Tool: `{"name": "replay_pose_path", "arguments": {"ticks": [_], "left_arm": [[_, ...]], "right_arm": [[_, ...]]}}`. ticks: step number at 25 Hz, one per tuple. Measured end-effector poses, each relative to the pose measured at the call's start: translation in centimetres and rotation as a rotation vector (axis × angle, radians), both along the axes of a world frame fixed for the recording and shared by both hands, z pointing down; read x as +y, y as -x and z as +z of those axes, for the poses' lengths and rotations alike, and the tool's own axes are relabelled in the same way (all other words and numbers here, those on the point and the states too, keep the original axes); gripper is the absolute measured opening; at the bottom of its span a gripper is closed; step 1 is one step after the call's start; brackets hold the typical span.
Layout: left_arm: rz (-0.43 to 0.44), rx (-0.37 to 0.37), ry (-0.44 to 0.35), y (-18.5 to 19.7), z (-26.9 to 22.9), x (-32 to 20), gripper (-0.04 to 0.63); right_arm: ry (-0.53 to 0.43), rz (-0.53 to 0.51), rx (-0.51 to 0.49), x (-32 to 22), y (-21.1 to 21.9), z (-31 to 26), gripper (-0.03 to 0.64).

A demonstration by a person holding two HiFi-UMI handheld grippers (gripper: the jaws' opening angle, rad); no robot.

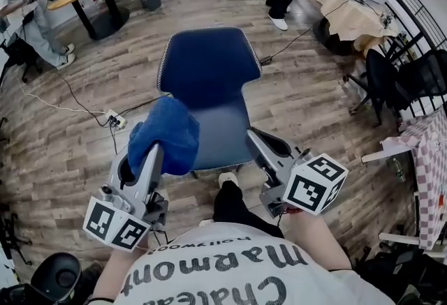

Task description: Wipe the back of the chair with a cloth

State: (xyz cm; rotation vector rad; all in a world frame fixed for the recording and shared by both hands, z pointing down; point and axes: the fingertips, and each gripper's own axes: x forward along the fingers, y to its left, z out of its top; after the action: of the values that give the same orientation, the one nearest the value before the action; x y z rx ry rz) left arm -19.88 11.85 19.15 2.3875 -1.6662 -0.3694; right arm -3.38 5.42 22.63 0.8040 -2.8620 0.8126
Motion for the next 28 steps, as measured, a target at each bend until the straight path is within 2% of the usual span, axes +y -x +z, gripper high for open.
{"name": "replay_pose_path", "arguments": {"ticks": [7, 20, 28], "left_arm": [[-0.044, 0.031, 0.038, 0.3, 0.8, -5.6, 0.089], [-0.154, 0.005, 0.065, -0.2, 1.7, -18.3, 0.089], [-0.214, 0.036, 0.110, 0.9, 5.0, -23.6, 0.089]], "right_arm": [[0.018, -0.053, 0.005, -6.5, 0.9, 0.3, 0.014], [0.056, -0.115, 0.006, -19.4, -0.4, 1.6, 0.014], [0.136, -0.132, -0.021, -24.0, 0.4, 6.2, 0.014]]}}
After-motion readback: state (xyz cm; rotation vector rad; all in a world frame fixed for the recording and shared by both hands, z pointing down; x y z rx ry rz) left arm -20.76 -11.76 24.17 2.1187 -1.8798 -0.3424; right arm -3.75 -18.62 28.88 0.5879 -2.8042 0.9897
